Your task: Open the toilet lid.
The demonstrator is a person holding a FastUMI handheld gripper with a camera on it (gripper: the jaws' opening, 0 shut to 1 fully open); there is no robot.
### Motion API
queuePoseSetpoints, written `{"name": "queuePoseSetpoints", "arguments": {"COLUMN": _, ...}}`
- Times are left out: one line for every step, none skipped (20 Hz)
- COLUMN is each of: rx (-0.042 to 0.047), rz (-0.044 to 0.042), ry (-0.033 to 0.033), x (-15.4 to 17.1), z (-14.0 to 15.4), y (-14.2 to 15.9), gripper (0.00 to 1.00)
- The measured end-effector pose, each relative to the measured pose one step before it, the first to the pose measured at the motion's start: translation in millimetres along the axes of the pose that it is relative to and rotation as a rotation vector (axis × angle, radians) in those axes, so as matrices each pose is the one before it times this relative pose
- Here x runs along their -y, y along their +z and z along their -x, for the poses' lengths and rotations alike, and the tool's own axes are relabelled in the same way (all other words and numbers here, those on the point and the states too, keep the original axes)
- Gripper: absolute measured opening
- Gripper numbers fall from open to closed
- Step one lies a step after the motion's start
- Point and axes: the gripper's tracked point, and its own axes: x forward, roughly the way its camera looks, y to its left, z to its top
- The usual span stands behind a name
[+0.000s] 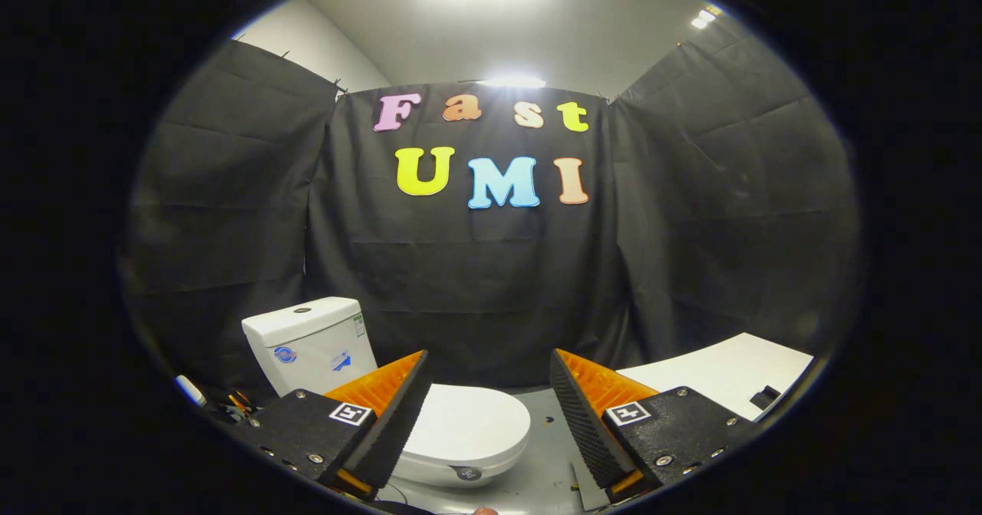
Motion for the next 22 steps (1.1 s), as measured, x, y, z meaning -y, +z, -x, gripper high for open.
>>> {"name": "queuePoseSetpoints", "arguments": {"rx": -0.00338, "rz": -0.00437, "ry": -0.00062, "x": 1.75, "z": -1.04, "y": -1.05, "gripper": 0.95}}
{"name": "queuePoseSetpoints", "arguments": {"rx": -0.00154, "rz": 0.00013, "ry": -0.00144, "x": 0.59, "z": -0.01, "y": -1.9, "gripper": 0.95}}
{"name": "queuePoseSetpoints", "arguments": {"rx": -0.00133, "rz": 0.00346, "ry": -0.00315, "x": 1.36, "z": 0.14, "y": 0.04, "gripper": 0.95}}
{"name": "queuePoseSetpoints", "arguments": {"rx": 0.00028, "rz": 0.00574, "ry": 0.00379, "x": 0.42, "z": -0.5, "y": -1.51, "gripper": 0.95}}
{"name": "queuePoseSetpoints", "arguments": {"rx": 0.00151, "rz": -0.00037, "ry": 0.01225, "x": -1.79, "z": -0.19, "y": 0.96, "gripper": 0.95}}
{"name": "queuePoseSetpoints", "arguments": {"rx": 0.00565, "rz": -0.00833, "ry": 0.00562, "x": -0.13, "z": -0.26, "y": 1.48, "gripper": 0.95}}
{"name": "queuePoseSetpoints", "arguments": {"rx": 0.0066, "rz": -0.01119, "ry": 0.00105, "x": 2.08, "z": 0.15, "y": 3.1, "gripper": 0.95}}
{"name": "queuePoseSetpoints", "arguments": {"rx": 0.00647, "rz": -0.00801, "ry": 0.00364, "x": 0.48, "z": 0.91, "y": -0.18, "gripper": 0.95}}
{"name": "queuePoseSetpoints", "arguments": {"rx": 0.00915, "rz": -0.00381, "ry": 0.00588, "x": -1.15, "z": 0.15, "y": 2.06, "gripper": 0.95}}
{"name": "queuePoseSetpoints", "arguments": {"rx": 0.00425, "rz": 0.00406, "ry": 0.00002, "x": -0.76, "z": -0.85, "y": -0.99, "gripper": 0.95}}
{"name": "queuePoseSetpoints", "arguments": {"rx": 0.00016, "rz": 0.01017, "ry": -0.00753, "x": 2.08, "z": -0.96, "y": -1.57, "gripper": 0.95}}
{"name": "queuePoseSetpoints", "arguments": {"rx": -0.00265, "rz": 0.01157, "ry": -0.00998, "x": 2.57, "z": -1.36, "y": -3.14, "gripper": 0.95}}
{"name": "queuePoseSetpoints", "arguments": {"rx": -0.00522, "rz": 0.01169, "ry": -0.00873, "x": 2.02, "z": -2.37, "y": -3.6, "gripper": 0.95}}
{"name": "queuePoseSetpoints", "arguments": {"rx": -0.00079, "rz": 0.00251, "ry": -0.00534, "x": -1.22, "z": -1.2, "y": -2.96, "gripper": 0.95}}
{"name": "queuePoseSetpoints", "arguments": {"rx": 0.00292, "rz": -0.00463, "ry": -0.00055, "x": -1.56, "z": -2.01, "y": -1.91, "gripper": 0.95}}
{"name": "queuePoseSetpoints", "arguments": {"rx": 0.00462, "rz": -0.01384, "ry": 0.00511, "x": -3.08, "z": -2.14, "y": -2.3, "gripper": 0.95}}
{"name": "queuePoseSetpoints", "arguments": {"rx": 0.00708, "rz": -0.02355, "ry": 0.01218, "x": -4.21, "z": -3.43, "y": 1.85, "gripper": 0.95}}
{"name": "queuePoseSetpoints", "arguments": {"rx": 0.01881, "rz": -0.0391, "ry": 0.00558, "x": -1.97, "z": -5.05, "y": 5.14, "gripper": 0.95}}
{"name": "queuePoseSetpoints", "arguments": {"rx": 0.01797, "rz": -0.0414, "ry": 0.01388, "x": -3.73, "z": -4.72, "y": 6.29, "gripper": 0.95}}
{"name": "queuePoseSetpoints", "arguments": {"rx": 0.01662, "rz": -0.03207, "ry": 0.0109, "x": -5.1, "z": -5.06, "y": 2.47, "gripper": 0.95}}
{"name": "queuePoseSetpoints", "arguments": {"rx": 0.00991, "rz": -0.0239, "ry": -0.0066, "x": 0.61, "z": -4.59, "y": 1.11, "gripper": 0.95}}
{"name": "queuePoseSetpoints", "arguments": {"rx": 0.00715, "rz": -0.02515, "ry": -0.01786, "x": 4.41, "z": -4.65, "y": -2.42, "gripper": 0.95}}
